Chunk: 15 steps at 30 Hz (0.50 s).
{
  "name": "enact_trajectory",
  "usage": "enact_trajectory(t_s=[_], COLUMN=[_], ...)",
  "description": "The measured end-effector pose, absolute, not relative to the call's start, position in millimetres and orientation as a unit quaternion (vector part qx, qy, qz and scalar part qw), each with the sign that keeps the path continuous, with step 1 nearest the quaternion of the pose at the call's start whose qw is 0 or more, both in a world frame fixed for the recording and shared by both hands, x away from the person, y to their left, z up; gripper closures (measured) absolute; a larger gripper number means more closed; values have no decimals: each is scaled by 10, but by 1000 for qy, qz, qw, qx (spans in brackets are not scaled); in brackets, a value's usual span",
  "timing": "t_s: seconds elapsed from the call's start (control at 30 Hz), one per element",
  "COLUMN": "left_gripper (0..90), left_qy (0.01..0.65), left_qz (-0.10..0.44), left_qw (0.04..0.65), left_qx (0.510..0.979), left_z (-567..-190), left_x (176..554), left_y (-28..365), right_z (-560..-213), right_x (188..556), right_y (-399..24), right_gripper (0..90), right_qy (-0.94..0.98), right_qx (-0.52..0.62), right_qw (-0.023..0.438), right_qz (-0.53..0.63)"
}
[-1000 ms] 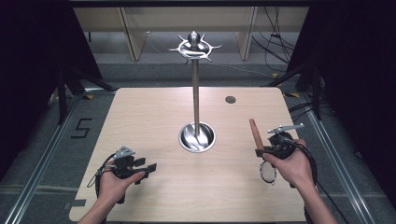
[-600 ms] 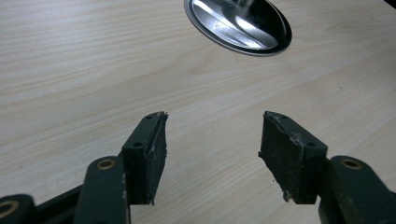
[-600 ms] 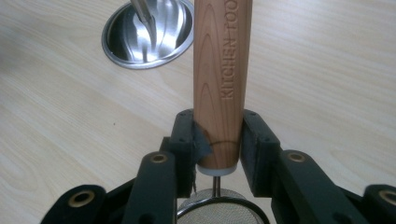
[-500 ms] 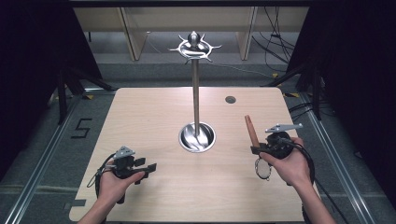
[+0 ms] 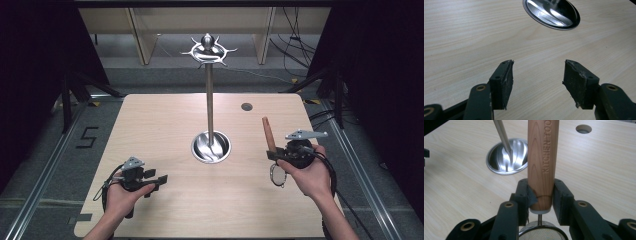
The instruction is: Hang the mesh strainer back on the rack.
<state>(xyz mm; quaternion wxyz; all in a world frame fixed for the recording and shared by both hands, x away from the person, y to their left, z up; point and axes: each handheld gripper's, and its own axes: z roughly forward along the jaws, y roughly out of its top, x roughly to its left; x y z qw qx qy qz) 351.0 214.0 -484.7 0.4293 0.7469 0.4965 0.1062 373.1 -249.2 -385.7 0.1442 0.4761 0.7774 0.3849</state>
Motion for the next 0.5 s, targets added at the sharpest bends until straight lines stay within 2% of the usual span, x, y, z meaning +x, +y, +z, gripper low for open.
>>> enact_trajectory(t_s=[0.23,0.3,0.37,0.5], left_gripper=[401,401,400,400], left_qy=[496,497,497,496], left_qz=[106,106,107,107], left_qw=[429,429,430,427], left_qx=[747,747,746,748], left_z=[-4846,-4846,-4847,-4845], left_x=[3510,3511,3511,3512], left_y=[2140,2141,2140,2140], right_z=[-3811,-3800,-3782,-3769], right_x=[3731,3742,3726,3741], right_y=[-2488,-2502,-2479,-2468], right_gripper=[695,695,695,695], right_qy=[775,776,772,768], right_qx=[466,455,465,454], right_qw=[159,181,163,181], right_qz=[395,398,401,414])
